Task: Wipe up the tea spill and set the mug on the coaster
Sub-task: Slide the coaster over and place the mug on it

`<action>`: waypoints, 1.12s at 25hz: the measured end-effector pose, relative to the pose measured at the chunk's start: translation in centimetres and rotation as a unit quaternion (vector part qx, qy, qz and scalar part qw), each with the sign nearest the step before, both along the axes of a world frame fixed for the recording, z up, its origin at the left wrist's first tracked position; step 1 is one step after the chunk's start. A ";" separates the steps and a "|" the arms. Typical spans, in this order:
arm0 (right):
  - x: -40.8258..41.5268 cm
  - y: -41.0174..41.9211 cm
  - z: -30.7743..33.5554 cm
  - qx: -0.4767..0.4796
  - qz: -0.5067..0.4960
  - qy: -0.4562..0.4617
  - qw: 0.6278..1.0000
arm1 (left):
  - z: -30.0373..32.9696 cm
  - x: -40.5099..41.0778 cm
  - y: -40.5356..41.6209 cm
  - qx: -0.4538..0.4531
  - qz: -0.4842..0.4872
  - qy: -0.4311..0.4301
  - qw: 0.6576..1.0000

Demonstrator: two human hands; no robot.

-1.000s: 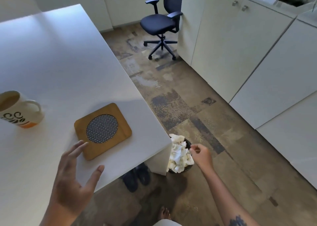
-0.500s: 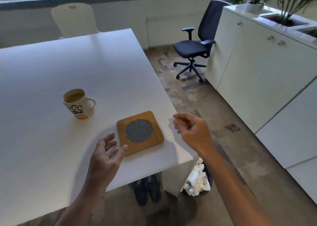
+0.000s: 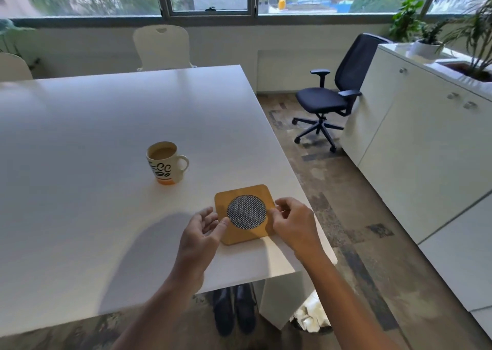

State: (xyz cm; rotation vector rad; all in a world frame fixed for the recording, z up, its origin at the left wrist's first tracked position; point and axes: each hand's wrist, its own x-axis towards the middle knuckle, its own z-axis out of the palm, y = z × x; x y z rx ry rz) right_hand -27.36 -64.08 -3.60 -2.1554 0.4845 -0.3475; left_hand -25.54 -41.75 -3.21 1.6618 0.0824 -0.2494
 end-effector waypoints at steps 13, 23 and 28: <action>-1.1 6.9 -0.9 0.181 -0.068 -0.049 0.980 | 1.4 1.5 6.4 -0.069 0.018 0.027 0.997; 1.8 23.3 -1.9 0.200 -0.039 -0.045 0.978 | 1.4 5.0 23.2 -0.050 0.029 0.019 0.998; 5.8 31.9 -1.6 0.205 -0.018 -0.044 0.978 | 1.4 8.3 31.9 -0.051 0.054 0.016 0.997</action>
